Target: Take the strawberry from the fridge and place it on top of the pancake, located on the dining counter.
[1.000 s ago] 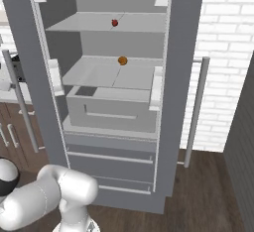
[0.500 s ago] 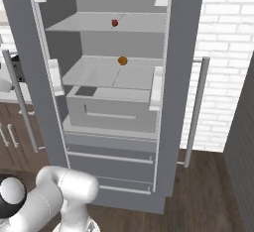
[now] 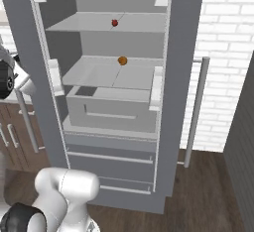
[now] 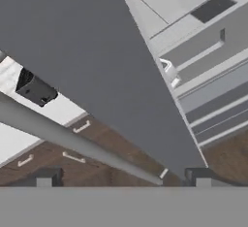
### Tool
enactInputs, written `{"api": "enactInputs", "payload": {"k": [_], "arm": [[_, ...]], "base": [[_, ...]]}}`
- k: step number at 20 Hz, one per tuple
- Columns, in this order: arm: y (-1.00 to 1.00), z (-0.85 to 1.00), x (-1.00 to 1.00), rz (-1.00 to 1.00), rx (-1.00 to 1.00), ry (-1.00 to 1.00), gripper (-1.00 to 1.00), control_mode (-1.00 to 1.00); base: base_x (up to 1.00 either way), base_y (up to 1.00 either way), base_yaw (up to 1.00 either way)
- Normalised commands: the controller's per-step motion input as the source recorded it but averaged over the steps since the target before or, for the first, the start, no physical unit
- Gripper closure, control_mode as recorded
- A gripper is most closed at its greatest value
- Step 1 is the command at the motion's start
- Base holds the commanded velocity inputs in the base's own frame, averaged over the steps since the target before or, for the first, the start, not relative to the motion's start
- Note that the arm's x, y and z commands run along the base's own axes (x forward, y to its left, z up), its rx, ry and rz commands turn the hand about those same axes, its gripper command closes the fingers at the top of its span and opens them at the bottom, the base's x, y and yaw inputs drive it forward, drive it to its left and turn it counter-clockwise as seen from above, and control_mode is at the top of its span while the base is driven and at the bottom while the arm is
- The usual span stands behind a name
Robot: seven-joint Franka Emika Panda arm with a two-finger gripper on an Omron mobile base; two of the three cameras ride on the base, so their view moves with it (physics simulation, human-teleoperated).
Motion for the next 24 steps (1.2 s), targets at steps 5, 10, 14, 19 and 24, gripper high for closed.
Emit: {"api": "enactInputs", "payload": {"k": [5,10,14,19,24], "arm": [[-0.53,0.27,-0.33,0.17,0.32,0.16,-1.00,-1.00],[-0.50,0.14,-0.15,0.10,0.26,0.20,-1.00,-1.00],[-0.54,0.00,0.00,0.00,0.25,0.28,-1.00,-1.00],[-0.11,-0.06,0.31,-0.01,0.35,0.09,-1.00,-1.00],[-0.06,-0.23,0.40,0.00,0.21,0.08,-1.00,-1.00]], "base": [[0.00,0.00,0.00],[0.00,0.00,0.00],[0.00,0.00,0.00],[0.00,0.00,0.00],[0.00,0.00,0.00]]}}
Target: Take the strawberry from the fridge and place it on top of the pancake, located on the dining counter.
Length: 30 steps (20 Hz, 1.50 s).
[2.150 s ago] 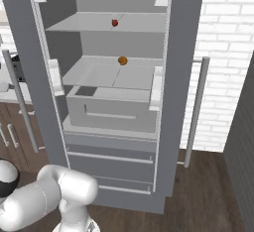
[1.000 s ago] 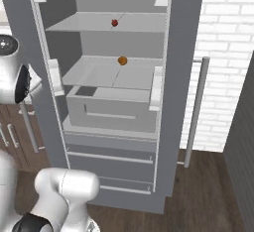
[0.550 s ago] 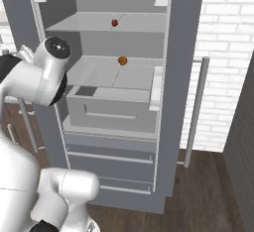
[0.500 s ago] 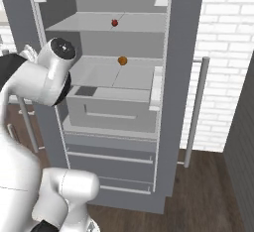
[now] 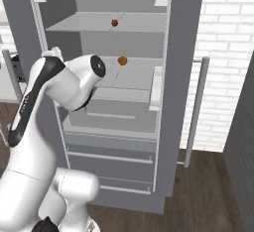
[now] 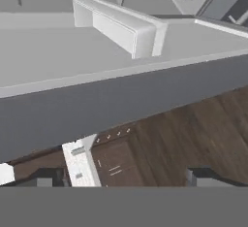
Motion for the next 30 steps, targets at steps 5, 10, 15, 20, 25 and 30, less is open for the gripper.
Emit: {"api": "enactInputs", "payload": {"k": [5,10,15,20,25,30], "arm": [[0.00,-0.36,0.70,0.00,0.00,0.22,-1.00,-1.00],[-0.33,-0.12,0.69,0.00,0.07,0.16,-1.00,-1.00],[-0.02,-0.40,0.89,0.00,0.12,0.14,-1.00,-1.00],[0.23,-0.46,0.83,0.06,0.02,0.10,-1.00,-1.00],[0.08,-0.16,0.37,0.14,0.03,0.03,-1.00,-1.00],[0.46,-0.14,0.00,0.17,0.00,0.04,-1.00,-1.00]], "base": [[0.00,0.00,0.00],[0.00,0.00,0.00],[0.00,0.00,0.00],[0.00,0.00,0.00],[0.00,0.00,0.00],[0.00,0.00,0.00]]}}
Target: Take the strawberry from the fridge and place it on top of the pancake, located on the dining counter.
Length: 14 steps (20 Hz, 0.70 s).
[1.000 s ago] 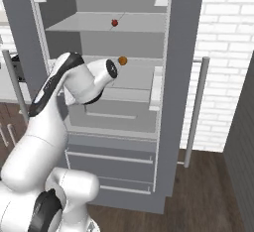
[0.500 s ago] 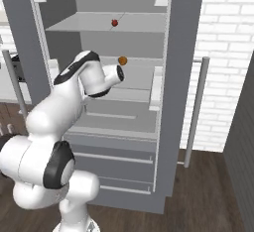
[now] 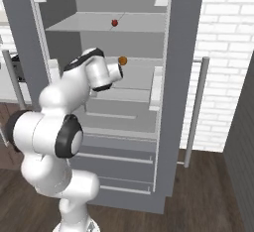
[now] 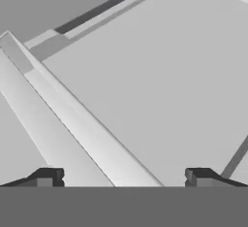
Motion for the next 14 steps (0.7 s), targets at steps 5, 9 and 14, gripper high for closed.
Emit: {"api": "enactInputs", "payload": {"k": [5,9,14], "arm": [[0.30,-0.04,-0.07,0.14,0.00,0.02,-1.00,-1.00],[0.33,-0.10,-0.32,0.06,0.00,0.00,-1.00,-1.00],[0.41,-0.05,-0.54,0.01,0.00,0.00,-1.00,-1.00]], "base": [[0.00,0.00,0.00],[0.00,0.00,0.00],[0.00,0.00,0.00]]}}
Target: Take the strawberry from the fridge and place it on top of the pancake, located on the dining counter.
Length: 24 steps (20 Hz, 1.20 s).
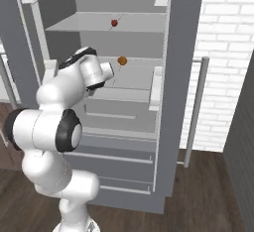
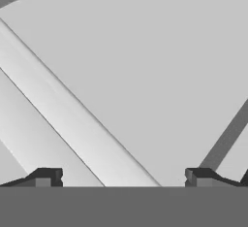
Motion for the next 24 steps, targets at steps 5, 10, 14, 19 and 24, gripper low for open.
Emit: {"api": "enactInputs", "payload": {"k": [5,10,14,19,24], "arm": [[0.37,0.00,-0.55,0.00,0.01,0.00,-1.00,-1.00],[0.28,0.00,-0.41,0.00,0.00,-0.01,-1.00,-1.00],[0.23,0.00,-0.30,0.00,0.00,0.00,-1.00,-1.00],[0.26,0.00,-0.20,0.00,0.00,0.00,-1.00,-1.00],[0.36,0.00,-0.16,0.00,0.01,0.00,-1.00,-1.00]], "base": [[0.00,0.00,0.00],[0.00,0.00,0.00],[0.00,0.00,0.00],[0.00,0.00,0.00],[0.00,0.00,0.00]]}}
